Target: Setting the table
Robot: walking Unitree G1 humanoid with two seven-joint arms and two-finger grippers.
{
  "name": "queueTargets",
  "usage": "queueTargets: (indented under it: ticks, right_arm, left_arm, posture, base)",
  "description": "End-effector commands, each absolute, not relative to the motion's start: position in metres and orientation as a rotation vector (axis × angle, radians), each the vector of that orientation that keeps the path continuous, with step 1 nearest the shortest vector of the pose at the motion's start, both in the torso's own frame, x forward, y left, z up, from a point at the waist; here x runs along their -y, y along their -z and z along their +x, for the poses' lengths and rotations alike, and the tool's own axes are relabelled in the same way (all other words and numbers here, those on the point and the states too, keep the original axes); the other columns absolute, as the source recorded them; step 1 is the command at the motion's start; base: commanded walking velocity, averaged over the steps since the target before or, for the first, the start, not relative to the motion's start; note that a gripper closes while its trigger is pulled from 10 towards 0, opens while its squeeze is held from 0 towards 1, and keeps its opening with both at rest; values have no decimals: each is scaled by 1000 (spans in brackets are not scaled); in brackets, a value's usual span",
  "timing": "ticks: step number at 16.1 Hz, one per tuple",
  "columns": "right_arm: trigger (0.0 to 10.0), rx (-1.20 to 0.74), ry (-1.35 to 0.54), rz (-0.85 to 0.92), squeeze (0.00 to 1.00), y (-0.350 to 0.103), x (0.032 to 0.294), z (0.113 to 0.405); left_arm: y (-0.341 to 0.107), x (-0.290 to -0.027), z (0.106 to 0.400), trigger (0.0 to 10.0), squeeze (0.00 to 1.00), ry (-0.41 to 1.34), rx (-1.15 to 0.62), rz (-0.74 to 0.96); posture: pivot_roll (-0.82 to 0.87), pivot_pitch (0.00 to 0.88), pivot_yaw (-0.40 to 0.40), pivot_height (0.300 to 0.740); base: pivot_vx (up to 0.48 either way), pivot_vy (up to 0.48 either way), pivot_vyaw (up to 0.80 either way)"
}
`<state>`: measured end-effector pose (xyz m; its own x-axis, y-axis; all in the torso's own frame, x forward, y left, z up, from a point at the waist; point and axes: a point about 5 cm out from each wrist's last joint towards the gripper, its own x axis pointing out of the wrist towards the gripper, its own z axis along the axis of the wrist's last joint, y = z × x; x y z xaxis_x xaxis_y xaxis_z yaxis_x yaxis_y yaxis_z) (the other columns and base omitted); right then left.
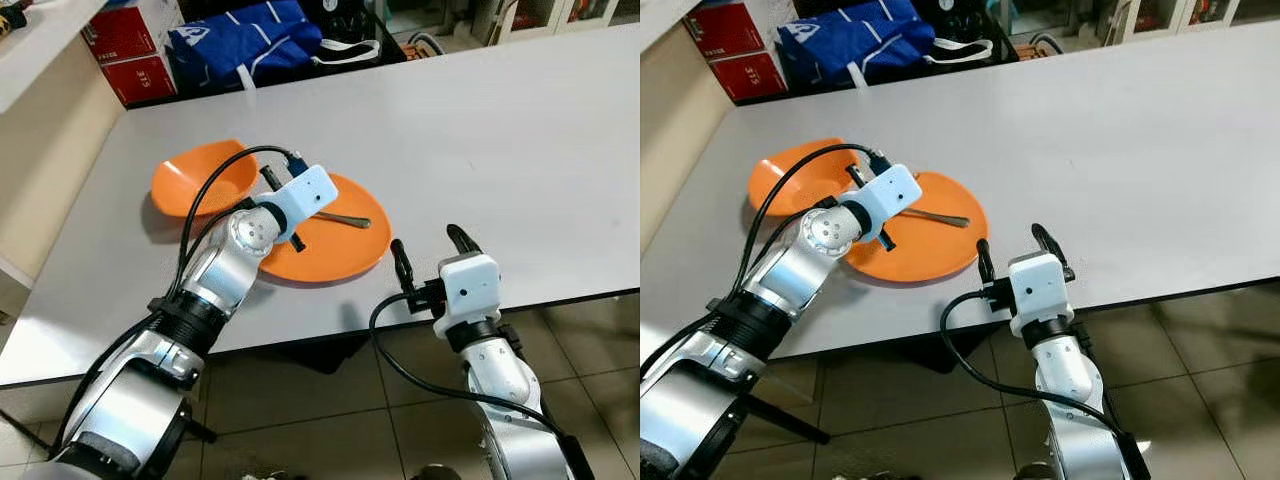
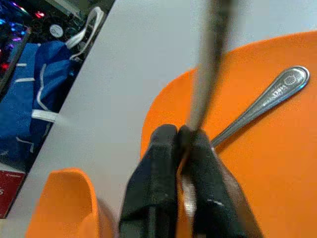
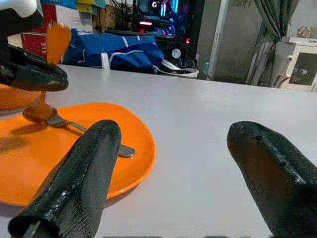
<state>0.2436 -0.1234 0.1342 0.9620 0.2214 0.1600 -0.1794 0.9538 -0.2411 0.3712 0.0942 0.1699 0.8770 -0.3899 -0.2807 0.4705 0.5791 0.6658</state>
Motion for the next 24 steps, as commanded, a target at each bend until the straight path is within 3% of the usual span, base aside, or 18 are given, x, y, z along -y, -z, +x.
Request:
queueTargets:
  ticks: [1, 17, 24]
  right_arm:
    - [10000, 184, -213, -226, 0, -135, 120, 242]
    - [10000, 173, -218, -238, 0, -135, 122, 241]
    - [10000, 170, -221, -240, 0, -134, 122, 241]
  left_arm:
    - [-173, -100, 375, 10000, 1000, 472, -120, 797]
    - [-159, -78, 359, 10000, 1000, 558, -176, 756]
    - [-140, -91, 358, 10000, 1000, 532, -256, 771]
  posture:
    - [-224, 82, 171, 740]
    - [-220, 95, 158, 740]
    - [-217, 97, 156, 740]
  base:
    - [0, 0, 0]
    - [0, 0, 0]
    - [0, 0, 0]
